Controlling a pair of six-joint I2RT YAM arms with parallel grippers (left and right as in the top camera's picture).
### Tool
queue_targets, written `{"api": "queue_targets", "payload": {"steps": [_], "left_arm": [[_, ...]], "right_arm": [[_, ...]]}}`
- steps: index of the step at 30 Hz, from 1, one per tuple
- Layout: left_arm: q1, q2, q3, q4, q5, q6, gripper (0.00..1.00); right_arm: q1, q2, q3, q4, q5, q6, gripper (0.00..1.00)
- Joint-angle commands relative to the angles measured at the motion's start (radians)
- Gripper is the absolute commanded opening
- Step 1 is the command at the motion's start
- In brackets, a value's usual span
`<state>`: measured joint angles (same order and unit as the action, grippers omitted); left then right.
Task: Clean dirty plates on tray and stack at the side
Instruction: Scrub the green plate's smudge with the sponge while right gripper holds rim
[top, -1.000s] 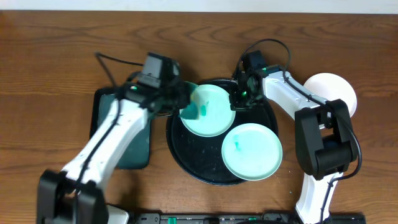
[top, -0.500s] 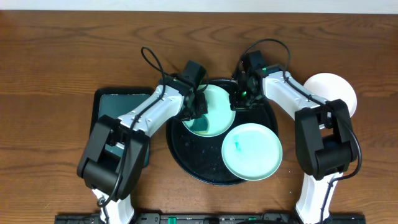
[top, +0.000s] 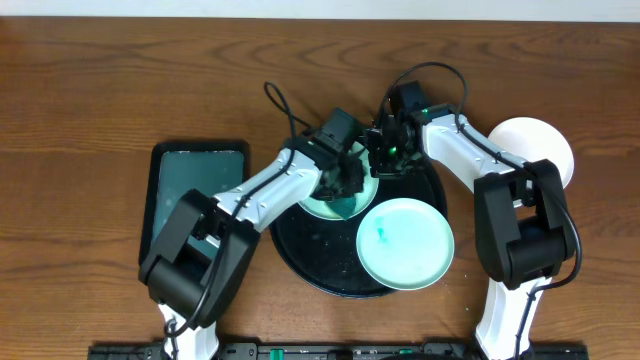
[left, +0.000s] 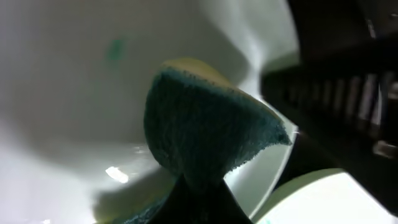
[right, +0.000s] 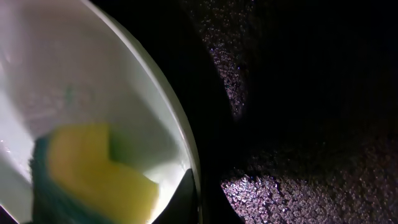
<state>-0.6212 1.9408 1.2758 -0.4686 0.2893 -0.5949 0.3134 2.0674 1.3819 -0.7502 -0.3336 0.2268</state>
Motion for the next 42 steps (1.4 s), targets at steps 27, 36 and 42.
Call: {"api": "queue_targets", "payload": {"steps": [27,36,42], "left_arm": [[0.263,0.150,0.037,-0.152,-0.407,0.060,0.07],[0.121,0.150,0.037,-0.339,-0.341,0.152,0.07],[0.035,0.150,0.037,-0.333,-0.248,0.219,0.07]], "right_arm": [[0.002,0.008,-0.005,-0.058,0.029,0.004,0.01],[0.002,0.008,-0.005,-0.058,0.029,0.004,0.01],[0.002,0.008,-0.005,-0.058,0.029,0.004,0.01]]}}
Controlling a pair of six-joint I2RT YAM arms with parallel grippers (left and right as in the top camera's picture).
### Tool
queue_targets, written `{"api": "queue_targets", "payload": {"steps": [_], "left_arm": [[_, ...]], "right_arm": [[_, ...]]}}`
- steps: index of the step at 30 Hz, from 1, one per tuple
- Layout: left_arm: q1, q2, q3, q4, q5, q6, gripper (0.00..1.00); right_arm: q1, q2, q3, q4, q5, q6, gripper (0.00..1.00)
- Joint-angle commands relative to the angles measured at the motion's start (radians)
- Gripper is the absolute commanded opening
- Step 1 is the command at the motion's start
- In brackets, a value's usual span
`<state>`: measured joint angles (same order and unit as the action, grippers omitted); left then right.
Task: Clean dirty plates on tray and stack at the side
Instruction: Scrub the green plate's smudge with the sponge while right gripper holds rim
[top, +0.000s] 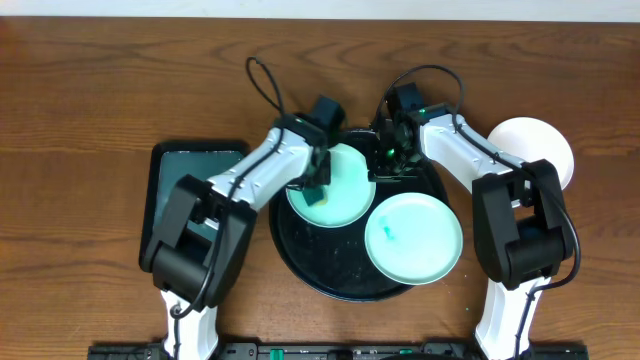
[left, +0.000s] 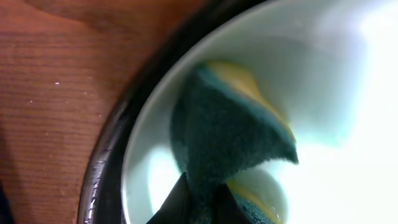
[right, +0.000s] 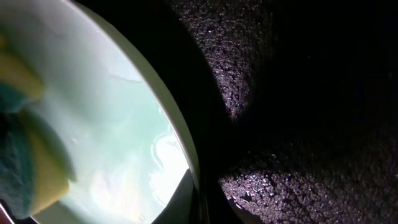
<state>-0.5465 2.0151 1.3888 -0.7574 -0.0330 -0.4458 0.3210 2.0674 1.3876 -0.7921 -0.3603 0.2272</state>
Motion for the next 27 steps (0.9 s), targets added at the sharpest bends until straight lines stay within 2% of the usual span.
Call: {"api": "queue_targets", "payload": {"steps": [1,6,13,20,27], "left_arm": [[-0.048,0.076,-0.076,-0.040,0.122,0.084,0.07],[-0.064,0.076,-0.076,0.033,0.378,0.126,0.07],[-0.064,0.076,-0.076,0.180,0.596,0.127,0.07],[-0.064,0.076,-0.076,0.297,0.652,0.086,0.07],[-0.064,0.079,-0.076,0.423,0.650,-0.033,0.07]], "right_arm": [[-0.006,0.008,-0.010,-0.016,0.056,0.003,0.01],[-0.006,0.008,-0.010,-0.015,0.056,0.004,0.01],[-0.006,0.008,-0.010,-0.017,0.056,0.004,0.01],[-0.006,0.008,-0.010,-0.017,0.056,0.004,0.01],[-0.006,0.008,-0.010,-0.020,0.056,0.004,0.01]]}}
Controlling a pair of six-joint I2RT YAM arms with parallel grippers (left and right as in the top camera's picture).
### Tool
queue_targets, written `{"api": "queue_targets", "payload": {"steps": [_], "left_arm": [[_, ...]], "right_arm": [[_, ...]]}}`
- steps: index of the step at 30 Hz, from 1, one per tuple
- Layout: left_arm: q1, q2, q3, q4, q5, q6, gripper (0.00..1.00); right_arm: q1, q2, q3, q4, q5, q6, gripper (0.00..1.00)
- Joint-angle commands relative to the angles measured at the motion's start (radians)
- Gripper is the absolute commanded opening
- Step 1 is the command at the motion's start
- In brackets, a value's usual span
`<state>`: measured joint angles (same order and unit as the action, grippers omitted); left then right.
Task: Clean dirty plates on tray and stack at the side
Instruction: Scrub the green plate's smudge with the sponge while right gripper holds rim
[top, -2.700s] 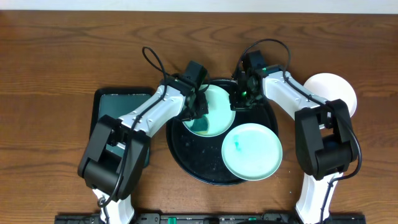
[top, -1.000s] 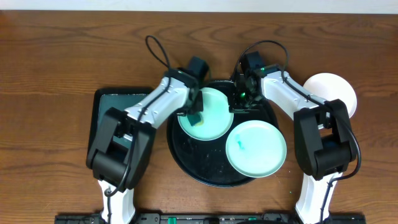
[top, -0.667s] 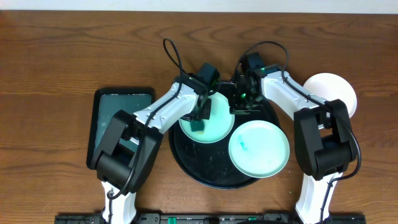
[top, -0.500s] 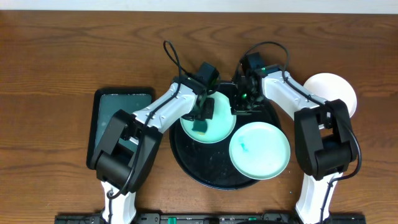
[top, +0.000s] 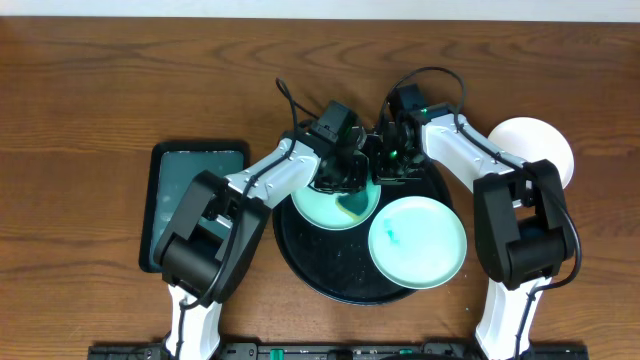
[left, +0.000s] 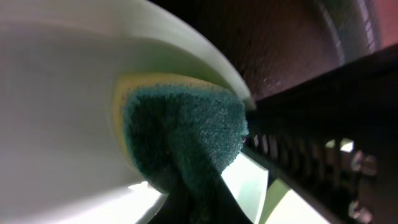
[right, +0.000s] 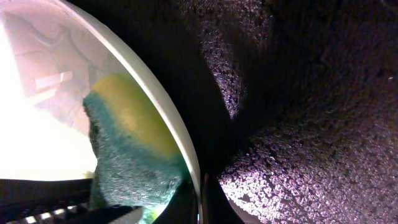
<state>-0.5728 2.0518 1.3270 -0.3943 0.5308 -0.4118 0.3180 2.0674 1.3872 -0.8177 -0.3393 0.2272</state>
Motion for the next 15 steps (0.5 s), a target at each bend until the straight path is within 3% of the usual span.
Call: {"api": "queue_targets", "payload": {"steps": [1,6,15], "left_arm": [[-0.037,0.046,-0.014,0.077,0.078,-0.082,0.07],[-0.017,0.068,-0.014,0.109,-0.133,-0.175,0.07],[0.091,0.069,-0.013,0.135,-0.373,-0.196,0.07]], "right_arm": [[-0.003,0.008,-0.010,0.003,0.035,0.004,0.01],[-0.003,0.008,-0.010,-0.010,0.035,0.004,0.01],[-0.003,0.008,-0.010,-0.013,0.035,0.005,0.01]]}}
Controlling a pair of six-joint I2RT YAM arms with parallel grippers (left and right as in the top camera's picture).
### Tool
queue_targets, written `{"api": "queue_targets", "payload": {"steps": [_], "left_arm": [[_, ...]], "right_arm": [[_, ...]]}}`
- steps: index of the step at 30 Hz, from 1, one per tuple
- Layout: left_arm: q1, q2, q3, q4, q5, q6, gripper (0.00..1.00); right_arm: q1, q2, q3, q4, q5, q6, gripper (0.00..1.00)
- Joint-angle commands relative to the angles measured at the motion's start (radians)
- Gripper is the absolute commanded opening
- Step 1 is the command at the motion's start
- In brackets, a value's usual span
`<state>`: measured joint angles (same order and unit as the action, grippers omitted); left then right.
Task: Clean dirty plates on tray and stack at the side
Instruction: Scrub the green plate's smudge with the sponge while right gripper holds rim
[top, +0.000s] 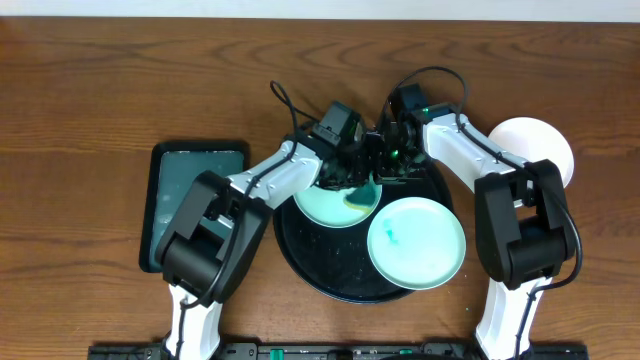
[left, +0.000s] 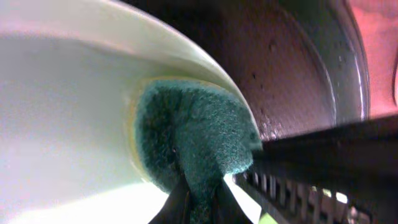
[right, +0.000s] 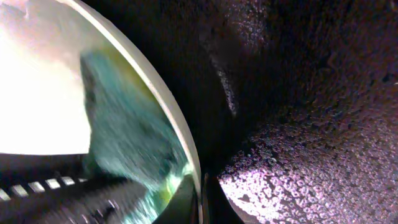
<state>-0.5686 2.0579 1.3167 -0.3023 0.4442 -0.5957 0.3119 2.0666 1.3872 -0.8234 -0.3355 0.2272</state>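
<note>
A round black tray carries two pale green plates. The far plate is tipped up; my right gripper is shut on its right rim. My left gripper is shut on a green and yellow sponge, pressed against the plate's inner face close to that rim. In the overhead view the sponge shows below the two grippers. The near plate lies flat at the tray's front right, a small green stain on it.
A white plate sits on the table right of the tray. A dark rectangular basin holding greenish water stands left of the tray. Wooden table all around.
My left gripper and its sponge have shifted a little to the right along the tipped plate, closer to the right gripper's hold. My right gripper has kept its hold on the rim.
My right gripper held the far plate's rim throughout. The sponge in my left gripper was on the plate's middle, then at its far left edge, then back at the right side, and now lies against the rim by the right gripper.
</note>
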Motion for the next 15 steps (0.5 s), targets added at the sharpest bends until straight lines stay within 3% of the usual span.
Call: {"api": "queue_targets", "payload": {"steps": [1,8,15], "left_arm": [[0.101,0.063,-0.003,0.047,-0.296,-0.012,0.07],[0.192,0.063,-0.003,0.063,-0.331,-0.008,0.07],[0.237,0.045,-0.003,-0.059,-0.500,0.073,0.07]], "right_arm": [[0.003,0.008,-0.010,-0.007,0.032,0.005,0.01],[-0.004,0.008,-0.010,-0.007,0.032,0.012,0.01],[-0.003,0.008,-0.010,-0.006,0.032,0.012,0.01]]}}
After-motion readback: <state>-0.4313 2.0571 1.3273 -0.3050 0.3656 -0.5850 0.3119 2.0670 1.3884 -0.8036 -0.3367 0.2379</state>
